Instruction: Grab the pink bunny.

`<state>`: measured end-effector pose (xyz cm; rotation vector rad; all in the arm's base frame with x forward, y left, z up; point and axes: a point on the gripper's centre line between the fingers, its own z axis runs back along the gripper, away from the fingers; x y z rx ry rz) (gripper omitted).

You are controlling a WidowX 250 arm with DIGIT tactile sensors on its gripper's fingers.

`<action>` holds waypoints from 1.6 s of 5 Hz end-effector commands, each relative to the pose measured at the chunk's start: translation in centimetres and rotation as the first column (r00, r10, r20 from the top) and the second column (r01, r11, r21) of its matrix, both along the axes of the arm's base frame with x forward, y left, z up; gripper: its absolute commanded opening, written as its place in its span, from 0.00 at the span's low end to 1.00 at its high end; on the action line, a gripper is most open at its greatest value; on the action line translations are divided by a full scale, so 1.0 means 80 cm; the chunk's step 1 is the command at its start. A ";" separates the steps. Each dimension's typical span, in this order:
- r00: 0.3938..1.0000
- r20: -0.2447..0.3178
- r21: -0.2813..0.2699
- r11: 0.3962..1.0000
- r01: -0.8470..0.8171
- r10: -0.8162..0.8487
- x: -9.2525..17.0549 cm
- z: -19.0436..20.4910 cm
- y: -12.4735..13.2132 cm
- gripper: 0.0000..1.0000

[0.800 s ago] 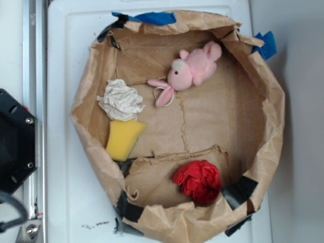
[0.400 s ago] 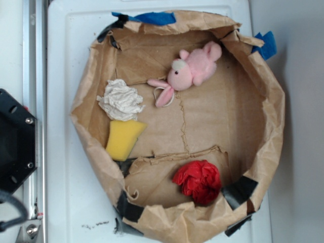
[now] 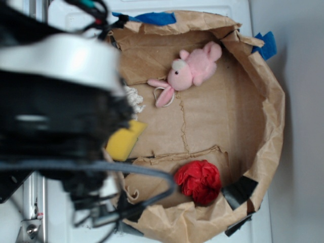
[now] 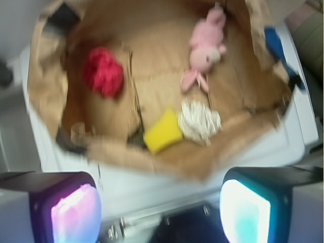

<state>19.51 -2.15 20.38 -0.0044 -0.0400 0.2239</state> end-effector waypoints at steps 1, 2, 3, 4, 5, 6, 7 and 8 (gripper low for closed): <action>0.970 0.127 -0.111 0.974 -0.195 0.209 0.070 -0.029 0.026 1.00; 0.970 0.127 -0.111 0.974 -0.195 0.209 0.070 -0.029 0.026 1.00; 0.970 0.127 -0.111 0.974 -0.195 0.209 0.070 -0.029 0.026 1.00; 0.970 0.127 -0.111 0.974 -0.195 0.209 0.070 -0.029 0.026 1.00; 0.964 0.139 -0.088 0.972 -0.218 0.229 0.104 -0.079 0.051 1.00; 0.954 0.163 -0.068 0.967 -0.245 0.253 0.125 -0.110 0.069 1.00; 0.945 0.179 -0.027 0.961 -0.274 0.274 0.133 -0.132 0.084 1.00; 0.931 0.213 -0.035 0.955 -0.295 0.295 0.134 -0.133 0.106 1.00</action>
